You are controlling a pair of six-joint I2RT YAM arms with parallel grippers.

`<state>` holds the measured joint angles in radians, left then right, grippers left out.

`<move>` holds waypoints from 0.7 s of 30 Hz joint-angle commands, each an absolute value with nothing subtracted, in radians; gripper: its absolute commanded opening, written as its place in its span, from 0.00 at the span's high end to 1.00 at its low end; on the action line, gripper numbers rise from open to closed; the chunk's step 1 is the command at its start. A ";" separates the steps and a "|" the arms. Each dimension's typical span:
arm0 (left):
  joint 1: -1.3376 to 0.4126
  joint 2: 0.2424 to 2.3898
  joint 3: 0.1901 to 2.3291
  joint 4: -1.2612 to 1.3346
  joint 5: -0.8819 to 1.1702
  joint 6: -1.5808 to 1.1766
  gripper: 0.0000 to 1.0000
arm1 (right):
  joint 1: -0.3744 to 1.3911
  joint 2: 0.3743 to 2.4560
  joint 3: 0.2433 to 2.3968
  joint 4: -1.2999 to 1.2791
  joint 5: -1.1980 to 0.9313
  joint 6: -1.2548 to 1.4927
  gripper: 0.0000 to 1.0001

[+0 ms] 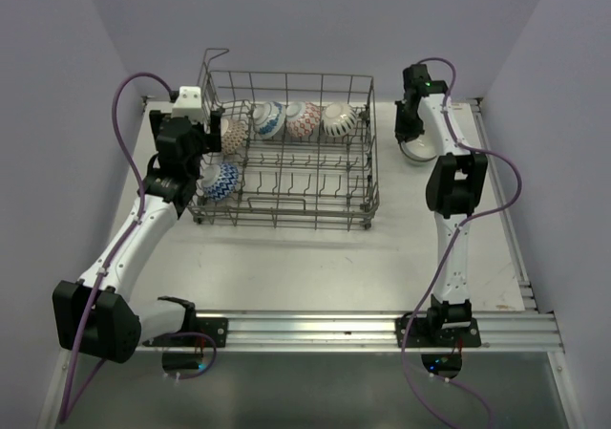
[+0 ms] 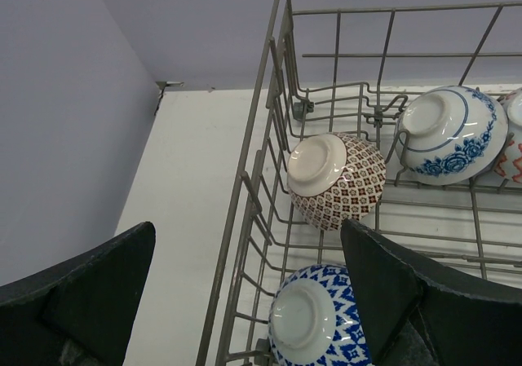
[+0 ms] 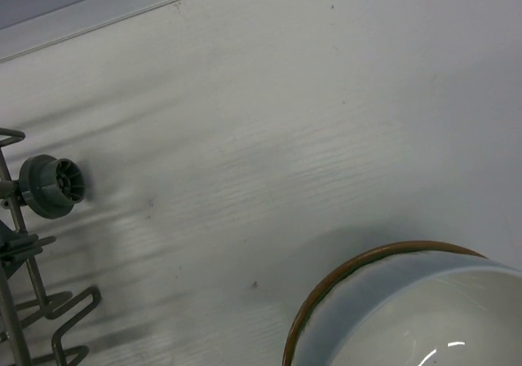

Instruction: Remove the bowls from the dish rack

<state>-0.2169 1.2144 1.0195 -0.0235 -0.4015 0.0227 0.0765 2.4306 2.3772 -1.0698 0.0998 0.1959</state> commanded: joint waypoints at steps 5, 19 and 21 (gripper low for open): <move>-0.209 1.198 1.068 -0.032 -0.405 0.023 0.00 | 0.078 2.381 2.436 -1.107 0.107 0.190 0.55; -0.209 1.201 1.072 -0.038 -0.384 0.015 0.00 | 0.119 2.015 2.336 -0.958 0.029 0.302 0.27; -0.209 1.203 1.072 -0.040 -0.382 0.015 0.00 | 0.152 1.942 2.217 -0.791 0.003 0.333 0.25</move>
